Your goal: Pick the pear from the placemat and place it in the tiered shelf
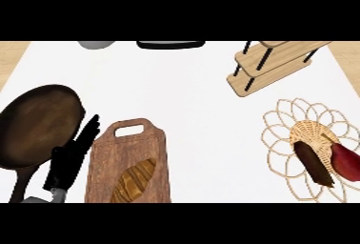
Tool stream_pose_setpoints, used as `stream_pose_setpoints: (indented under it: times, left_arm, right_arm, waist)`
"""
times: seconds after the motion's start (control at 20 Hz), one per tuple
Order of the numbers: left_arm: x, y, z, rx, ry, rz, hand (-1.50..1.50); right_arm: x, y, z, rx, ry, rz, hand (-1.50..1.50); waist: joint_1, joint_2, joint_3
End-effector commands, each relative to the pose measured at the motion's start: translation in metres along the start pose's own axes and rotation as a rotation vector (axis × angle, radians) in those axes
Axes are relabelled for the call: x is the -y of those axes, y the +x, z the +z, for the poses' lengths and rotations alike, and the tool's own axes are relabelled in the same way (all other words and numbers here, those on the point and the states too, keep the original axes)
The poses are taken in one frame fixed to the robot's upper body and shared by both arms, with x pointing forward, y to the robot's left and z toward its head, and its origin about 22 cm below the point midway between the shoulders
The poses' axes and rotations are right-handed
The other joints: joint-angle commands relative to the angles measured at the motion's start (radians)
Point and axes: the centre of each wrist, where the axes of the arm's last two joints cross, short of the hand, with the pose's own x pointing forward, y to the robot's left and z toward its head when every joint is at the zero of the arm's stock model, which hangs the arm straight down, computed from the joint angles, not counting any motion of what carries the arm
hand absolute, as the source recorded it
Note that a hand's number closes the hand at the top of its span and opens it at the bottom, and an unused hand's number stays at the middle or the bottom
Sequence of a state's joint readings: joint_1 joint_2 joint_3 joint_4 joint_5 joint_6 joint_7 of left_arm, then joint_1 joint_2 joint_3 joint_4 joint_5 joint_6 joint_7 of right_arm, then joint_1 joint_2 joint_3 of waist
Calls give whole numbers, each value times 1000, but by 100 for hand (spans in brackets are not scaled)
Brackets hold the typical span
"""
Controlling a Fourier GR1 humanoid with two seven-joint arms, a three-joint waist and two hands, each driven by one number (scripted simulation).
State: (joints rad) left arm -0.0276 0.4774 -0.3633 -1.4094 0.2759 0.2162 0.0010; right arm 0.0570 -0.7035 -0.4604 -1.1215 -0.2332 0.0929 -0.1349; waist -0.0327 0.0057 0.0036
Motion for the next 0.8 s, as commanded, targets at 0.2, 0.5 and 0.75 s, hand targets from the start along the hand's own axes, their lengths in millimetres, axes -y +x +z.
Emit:
stream_pose_setpoints:
  times: [0.2, 0.5, 0.75]
  left_arm:
    - [14, -8, 6, -21, -28, -10, 0]
    - [11, 1, -14, 5, -29, -10, 0]
    - [6, 12, -20, 13, -46, -16, 0]
  right_arm:
    - [29, 27, 5, 45, 259, 70, -150]
    - [3, 81, -6, -102, 422, 466, -150]
    - [-9, 115, -7, -155, 305, 899, -150]
  waist:
    - [25, -8, -4]
    - [28, -4, -9]
    - [45, 1, -7]
